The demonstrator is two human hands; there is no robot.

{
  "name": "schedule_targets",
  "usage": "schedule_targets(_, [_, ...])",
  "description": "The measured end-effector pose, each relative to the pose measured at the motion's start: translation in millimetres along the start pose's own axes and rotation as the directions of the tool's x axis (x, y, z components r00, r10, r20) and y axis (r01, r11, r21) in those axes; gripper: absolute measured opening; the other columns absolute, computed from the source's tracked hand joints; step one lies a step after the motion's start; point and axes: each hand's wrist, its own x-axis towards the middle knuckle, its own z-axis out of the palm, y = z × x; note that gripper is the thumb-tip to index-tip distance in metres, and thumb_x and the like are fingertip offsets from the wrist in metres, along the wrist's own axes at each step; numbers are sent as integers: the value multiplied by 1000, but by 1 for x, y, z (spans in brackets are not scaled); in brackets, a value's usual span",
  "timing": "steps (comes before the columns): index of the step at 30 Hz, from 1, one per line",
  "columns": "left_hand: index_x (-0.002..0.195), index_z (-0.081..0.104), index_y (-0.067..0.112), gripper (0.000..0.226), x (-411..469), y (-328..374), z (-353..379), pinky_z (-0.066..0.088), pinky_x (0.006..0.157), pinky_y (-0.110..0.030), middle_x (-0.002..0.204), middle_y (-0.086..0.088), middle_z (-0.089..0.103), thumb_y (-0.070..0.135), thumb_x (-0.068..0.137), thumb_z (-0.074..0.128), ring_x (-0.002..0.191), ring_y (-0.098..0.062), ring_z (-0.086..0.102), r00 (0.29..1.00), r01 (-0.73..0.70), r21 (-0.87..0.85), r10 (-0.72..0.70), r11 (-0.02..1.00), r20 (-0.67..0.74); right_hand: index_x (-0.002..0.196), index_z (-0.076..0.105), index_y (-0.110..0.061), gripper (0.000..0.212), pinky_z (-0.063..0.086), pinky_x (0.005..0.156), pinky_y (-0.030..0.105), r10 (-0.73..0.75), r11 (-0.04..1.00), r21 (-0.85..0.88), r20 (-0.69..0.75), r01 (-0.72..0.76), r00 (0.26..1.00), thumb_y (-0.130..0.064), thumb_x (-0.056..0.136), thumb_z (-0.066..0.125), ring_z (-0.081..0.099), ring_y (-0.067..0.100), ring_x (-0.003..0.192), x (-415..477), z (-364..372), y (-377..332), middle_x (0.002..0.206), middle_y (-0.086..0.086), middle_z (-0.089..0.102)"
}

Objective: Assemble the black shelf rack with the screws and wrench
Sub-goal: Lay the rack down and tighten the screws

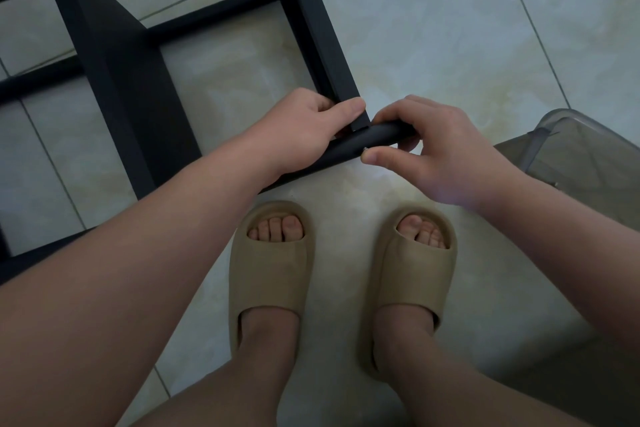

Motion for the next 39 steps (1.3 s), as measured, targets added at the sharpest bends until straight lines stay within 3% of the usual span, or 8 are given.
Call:
schedule_targets(6, [98, 73, 7, 56, 1, 0, 1, 54, 93, -50, 101, -19, 72, 58, 97, 50, 89, -34, 70, 1000, 5, 22, -6, 1000, 19, 103, 67, -14, 37, 50, 76, 39, 9, 998, -58, 136, -1, 991, -45, 85, 74, 62, 15, 76, 11, -10, 2, 81, -2, 64])
schedule_targets(10, [96, 73, 7, 53, 1, -1, 1, 54, 91, -52, 98, -19, 73, 55, 97, 52, 89, -36, 69, 1000, 1, 9, -1, 1000, 7, 99, 64, -12, 32, 44, 66, 23, -48, 997, -52, 102, 53, 994, -41, 90, 73, 56, 11, 74, 7, -6, 6, 76, -12, 58])
schedule_targets(13, [91, 76, 11, 45, 2, -3, 0, 55, 87, -48, 91, -14, 75, 51, 96, 57, 75, -25, 69, 1000, -12, -9, 12, 1000, -16, 98, 62, -12, 34, 39, 64, 15, -67, 996, -60, 77, 72, 995, -44, 90, 71, 54, 6, 77, 7, -3, 7, 78, -14, 56])
schedule_targets(19, [91, 74, 6, 48, 3, -2, 0, 55, 78, -45, 88, -19, 73, 51, 96, 57, 69, -23, 63, 997, -40, 39, 43, 998, -62, 99, 63, -10, 33, 38, 65, 16, -85, 994, -66, 63, 89, 994, -41, 91, 72, 53, 14, 76, 7, -4, 9, 79, -12, 56])
schedule_targets(23, [91, 70, 2, 55, 6, -2, 1, 44, 61, -33, 65, -8, 58, 55, 95, 55, 56, -15, 50, 993, -52, 99, 61, 994, -99, 97, 63, -15, 37, 41, 65, 18, -73, 996, -49, 55, 76, 996, -50, 87, 67, 54, 13, 75, 8, -6, 6, 78, -13, 59])
schedule_targets(32, [96, 66, -3, 58, 2, -4, 9, 47, 67, -43, 79, -22, 62, 52, 99, 50, 66, -19, 52, 994, -92, 95, 97, 991, -52, 99, 66, -17, 35, 48, 72, 35, -11, 1000, 2, 102, 10, 995, -47, 83, 75, 59, 16, 74, 4, -8, 7, 81, -4, 64])
schedule_targets(35, [99, 65, -6, 59, 0, -2, 8, 52, 79, -53, 91, -31, 64, 51, 99, 50, 69, -21, 54, 996, -82, 53, 83, 995, -18, 98, 65, -18, 34, 48, 68, 23, 10, 1000, 24, 105, -12, 994, -43, 81, 79, 62, 13, 76, 5, -10, 6, 82, -4, 66])
schedule_targets(39, [98, 65, -5, 63, 0, -1, 8, 52, 79, -53, 83, -24, 64, 56, 95, 50, 69, -21, 54, 998, -58, 19, 57, 998, 4, 98, 63, -14, 36, 44, 68, 10, -17, 1000, 23, 98, 15, 995, -39, 80, 80, 64, 8, 78, 6, -9, 4, 82, -8, 66])
